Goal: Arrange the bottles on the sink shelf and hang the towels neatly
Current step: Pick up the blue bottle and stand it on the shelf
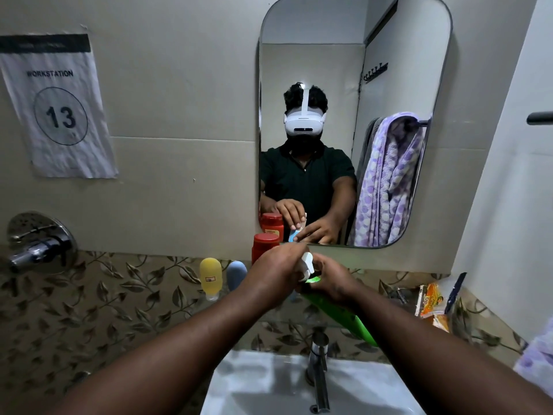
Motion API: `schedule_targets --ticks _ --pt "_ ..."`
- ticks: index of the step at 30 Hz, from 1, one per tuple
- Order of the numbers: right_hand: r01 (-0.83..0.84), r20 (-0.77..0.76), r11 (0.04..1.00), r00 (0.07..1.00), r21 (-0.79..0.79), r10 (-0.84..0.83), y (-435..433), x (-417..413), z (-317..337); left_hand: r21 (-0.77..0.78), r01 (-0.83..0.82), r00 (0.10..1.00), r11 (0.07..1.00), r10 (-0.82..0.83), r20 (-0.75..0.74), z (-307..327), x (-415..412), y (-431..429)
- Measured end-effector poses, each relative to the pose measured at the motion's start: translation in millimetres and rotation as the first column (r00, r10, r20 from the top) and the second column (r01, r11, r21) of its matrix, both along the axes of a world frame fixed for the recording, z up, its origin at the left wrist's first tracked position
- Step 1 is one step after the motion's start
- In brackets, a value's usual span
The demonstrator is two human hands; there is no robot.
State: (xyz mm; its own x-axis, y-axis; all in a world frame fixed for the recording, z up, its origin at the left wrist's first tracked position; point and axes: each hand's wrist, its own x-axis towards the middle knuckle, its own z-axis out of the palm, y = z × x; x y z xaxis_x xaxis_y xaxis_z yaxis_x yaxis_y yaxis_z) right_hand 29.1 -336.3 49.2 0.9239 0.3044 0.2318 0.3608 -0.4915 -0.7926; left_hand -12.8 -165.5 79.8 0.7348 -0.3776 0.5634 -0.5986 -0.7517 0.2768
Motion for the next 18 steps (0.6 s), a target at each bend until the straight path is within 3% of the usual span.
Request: schedule_targets --ticks 3,11,18 --pt "-0.011 -0.007 1.000 1.000 0.000 0.011 3.0 -1.6 4.4 0.014 -0.024 0.997 1.000 0.025 -0.074 14.5 3.9 -0.5" --pt "-0.004 -0.051 0.999 0.999 -0.047 0.001 1.5 3.4 7.3 -0.007 -0.059 0.998 0.998 0.059 0.019 39.9 10.5 7.6" --pt "0.031 -0.055 0.997 0.998 -0.066 -0.035 4.8 4.2 9.6 0.167 -0.080 0.995 0.983 0.070 0.066 60.6 18.4 7.0"
